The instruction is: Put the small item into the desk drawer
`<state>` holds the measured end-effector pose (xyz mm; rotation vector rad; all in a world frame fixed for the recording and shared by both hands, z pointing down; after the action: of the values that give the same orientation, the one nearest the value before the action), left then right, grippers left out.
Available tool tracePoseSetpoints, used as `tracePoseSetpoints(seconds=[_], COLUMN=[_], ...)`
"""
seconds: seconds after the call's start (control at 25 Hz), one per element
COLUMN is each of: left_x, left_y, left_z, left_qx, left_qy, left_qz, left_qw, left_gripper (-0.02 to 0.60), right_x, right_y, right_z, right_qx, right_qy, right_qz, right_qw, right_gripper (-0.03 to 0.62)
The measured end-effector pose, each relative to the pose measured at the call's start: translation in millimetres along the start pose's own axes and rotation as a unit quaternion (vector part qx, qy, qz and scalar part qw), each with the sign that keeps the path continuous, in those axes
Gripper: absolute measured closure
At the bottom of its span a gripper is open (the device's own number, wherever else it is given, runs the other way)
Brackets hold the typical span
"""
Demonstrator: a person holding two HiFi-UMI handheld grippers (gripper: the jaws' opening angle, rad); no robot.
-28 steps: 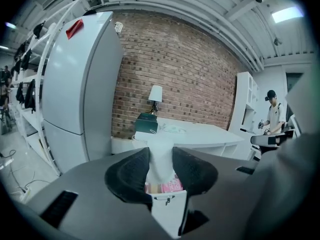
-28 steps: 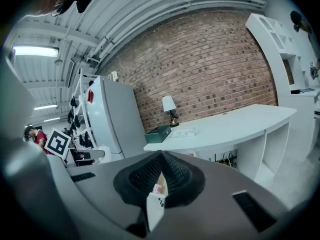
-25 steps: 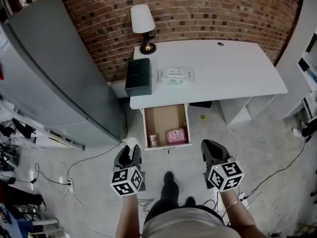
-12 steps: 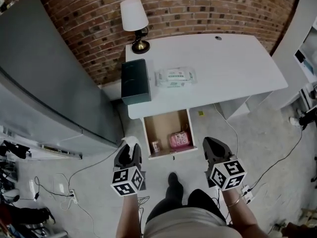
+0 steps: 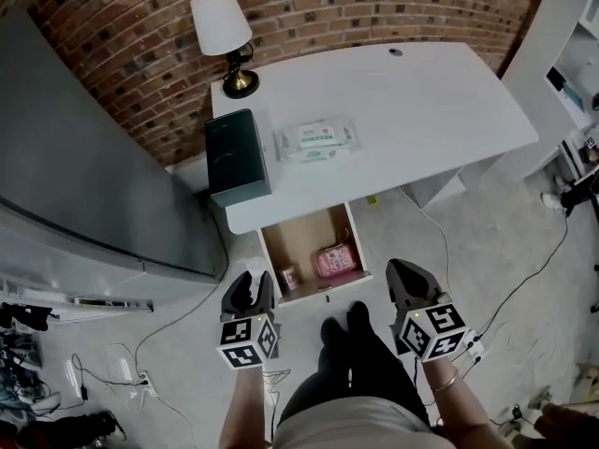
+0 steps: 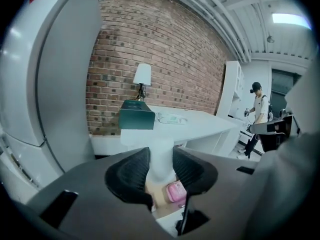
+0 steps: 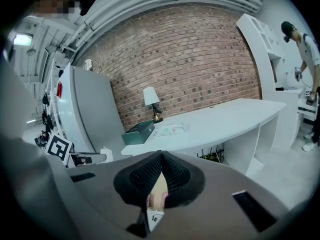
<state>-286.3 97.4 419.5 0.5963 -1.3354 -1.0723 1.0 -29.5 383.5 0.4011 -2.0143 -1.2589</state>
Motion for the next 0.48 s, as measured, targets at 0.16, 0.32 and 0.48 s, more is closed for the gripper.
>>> tracePoseSetpoints(seconds=[0.16,0.32,0.48], left_x=[28.5,59.2,95.9], left_y=[4.2,9.9,22.2], left_z=[-7.5,-13.6,-23.1], left_qx=[0.018,0.039,0.067], left_qy=[0.014,0.031,0.049], left_qz=[0.020,0.047,0.079], left_qw=[0.9995,0.9977,0.9934], left_gripper=[0.416,0.415,0.415], right_x=[4.1,11.8,22.7], right_y=[2.7,5.1,12.9], right_z=[-14.9,-25.5,-39.1], right_qx=[0.009,0.015,0.025], right_qy=[0.014,0.025,0.028], right_qz=[0.005,0.012,0.018], right_qw=[1.000,1.000,0.999], right_gripper=[0.585,0.585,0.585])
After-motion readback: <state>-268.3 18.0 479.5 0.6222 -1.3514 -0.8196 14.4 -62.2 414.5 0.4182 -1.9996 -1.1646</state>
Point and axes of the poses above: the fingertips, and each gripper's own axes: x forward along the fingers, z to its left, y out of its underside, the point moved 8 cm from there along -x, backward along the fingers, and after that the axes turned 3 degrees about y, right-handed, at the moved point
